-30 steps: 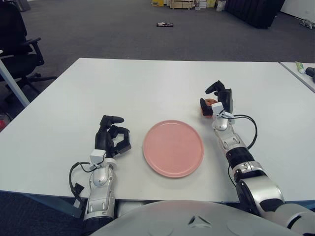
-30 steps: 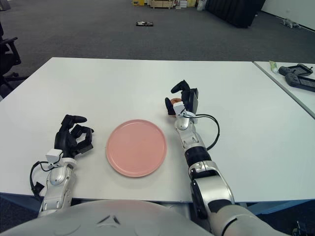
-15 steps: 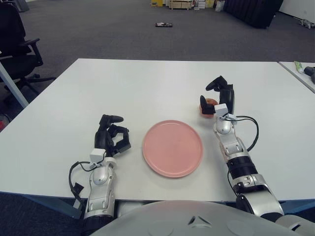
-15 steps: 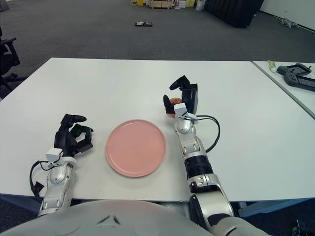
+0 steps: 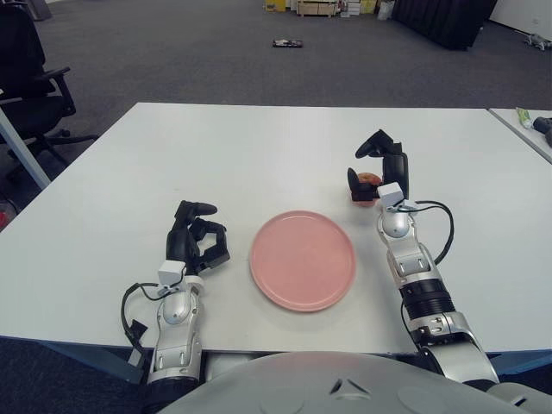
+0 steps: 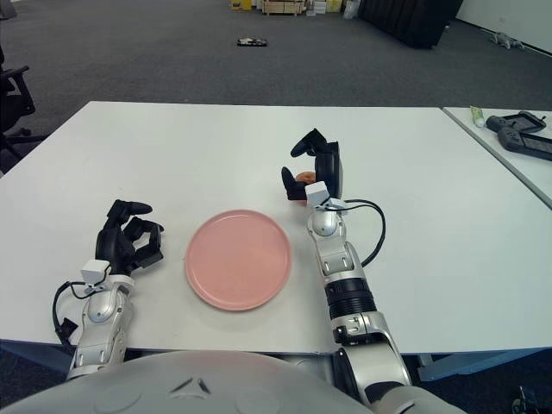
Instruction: Put the apple into the plate.
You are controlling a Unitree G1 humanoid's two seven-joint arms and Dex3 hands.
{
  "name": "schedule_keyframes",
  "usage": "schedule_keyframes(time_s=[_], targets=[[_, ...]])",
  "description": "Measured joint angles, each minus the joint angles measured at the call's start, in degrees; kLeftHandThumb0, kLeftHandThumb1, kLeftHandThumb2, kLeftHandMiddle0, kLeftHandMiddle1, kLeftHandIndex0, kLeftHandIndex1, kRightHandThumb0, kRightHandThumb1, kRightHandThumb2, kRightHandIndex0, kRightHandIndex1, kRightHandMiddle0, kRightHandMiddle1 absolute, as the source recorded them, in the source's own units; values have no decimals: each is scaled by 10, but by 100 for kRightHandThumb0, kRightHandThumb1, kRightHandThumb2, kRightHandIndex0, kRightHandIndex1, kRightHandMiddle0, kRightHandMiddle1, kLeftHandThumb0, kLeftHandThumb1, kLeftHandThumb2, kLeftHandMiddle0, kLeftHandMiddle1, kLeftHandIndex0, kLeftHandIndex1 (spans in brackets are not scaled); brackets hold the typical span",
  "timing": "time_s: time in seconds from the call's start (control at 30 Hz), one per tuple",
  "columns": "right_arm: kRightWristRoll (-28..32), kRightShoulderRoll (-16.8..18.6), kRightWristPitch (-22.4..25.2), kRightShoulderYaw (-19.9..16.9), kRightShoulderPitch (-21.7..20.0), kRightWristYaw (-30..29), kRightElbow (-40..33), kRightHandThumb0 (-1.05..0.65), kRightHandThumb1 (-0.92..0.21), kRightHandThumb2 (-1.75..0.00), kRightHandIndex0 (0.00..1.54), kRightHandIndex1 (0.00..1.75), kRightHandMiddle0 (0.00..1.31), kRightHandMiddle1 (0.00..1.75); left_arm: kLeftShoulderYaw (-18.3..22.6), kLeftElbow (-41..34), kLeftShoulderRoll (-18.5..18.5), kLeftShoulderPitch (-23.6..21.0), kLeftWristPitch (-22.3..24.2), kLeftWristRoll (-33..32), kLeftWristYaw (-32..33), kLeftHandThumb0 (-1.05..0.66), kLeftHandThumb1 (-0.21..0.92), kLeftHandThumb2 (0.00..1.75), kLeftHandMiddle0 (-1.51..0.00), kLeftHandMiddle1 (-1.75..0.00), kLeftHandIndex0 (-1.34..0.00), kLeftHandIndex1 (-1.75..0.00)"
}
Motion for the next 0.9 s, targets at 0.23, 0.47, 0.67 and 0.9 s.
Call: schedule_keyframes(time_s=[0.23, 0.47, 0.67, 0.9], targets=[[17, -16, 52, -6, 11, 64, -21, -69, -46, -90, 2, 71, 1, 66, 0, 0, 0, 0, 0, 0, 0, -1, 31, 130, -62, -163, -46, -175], [-7, -26, 158, -4, 13, 82, -32, -96, -66, -56, 0, 7, 0, 7, 2, -3, -1, 0, 1, -2, 0, -1, 32, 129, -62, -162, -44, -175], [-48, -28, 200, 15, 9, 63, 15, -104, -73, -38, 0, 1, 0, 1, 2, -7, -1, 1, 5, -1, 0, -1, 32, 129, -61, -164, -43, -175], [-62, -23, 253, 24, 9, 61, 28, -104, -72, -31, 0, 0, 0, 0, 2, -7, -1, 1, 6, 1, 0, -1, 32, 130, -59, -168, -43, -175]])
